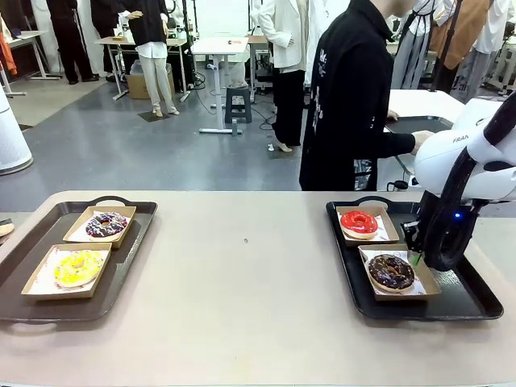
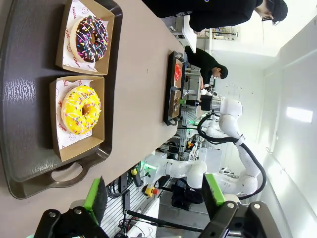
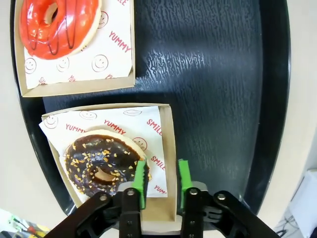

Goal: Individually package the donuts and arrange them on the tray.
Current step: Place the picked Paper togo box on the Handle tray.

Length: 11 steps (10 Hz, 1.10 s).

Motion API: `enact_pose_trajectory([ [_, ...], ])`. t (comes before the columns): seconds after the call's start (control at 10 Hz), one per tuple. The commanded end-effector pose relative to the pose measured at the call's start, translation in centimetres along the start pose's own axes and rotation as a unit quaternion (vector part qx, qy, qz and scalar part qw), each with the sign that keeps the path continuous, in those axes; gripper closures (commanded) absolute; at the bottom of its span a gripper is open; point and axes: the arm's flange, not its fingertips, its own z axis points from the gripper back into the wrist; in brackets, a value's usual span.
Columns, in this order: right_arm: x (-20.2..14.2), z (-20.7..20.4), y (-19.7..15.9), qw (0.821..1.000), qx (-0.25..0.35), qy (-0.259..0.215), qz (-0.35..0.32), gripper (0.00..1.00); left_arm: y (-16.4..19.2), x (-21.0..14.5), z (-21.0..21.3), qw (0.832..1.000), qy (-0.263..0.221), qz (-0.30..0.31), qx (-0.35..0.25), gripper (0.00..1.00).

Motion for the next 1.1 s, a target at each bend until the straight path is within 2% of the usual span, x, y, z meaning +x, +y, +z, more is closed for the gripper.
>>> enact_pose_trajectory([
  [0.0, 0.4, 0.2, -0.1, 1.000, 0.014, -0.005, 0.007, 0.00, -0.2, -0.1, 0.3, 1.000, 0.001, -0.004, -0.002, 0.00],
  [0.6, -0.2, 1.2, -1.2, 0.999, 0.021, -0.018, 0.032, 0.00, -0.2, -0.1, 0.3, 1.000, 0.001, -0.004, -0.002, 0.00],
  [0.7, -0.3, 2.3, -2.0, 0.999, 0.024, -0.005, 0.038, 0.00, -0.2, -0.1, 0.3, 1.000, 0.001, -0.004, -0.002, 0.00],
  [1.0, 0.8, 7.8, -7.1, 0.987, 0.132, -0.014, 0.089, 0.00, -0.2, -0.1, 0.3, 1.000, 0.001, -0.004, -0.002, 0.00],
])
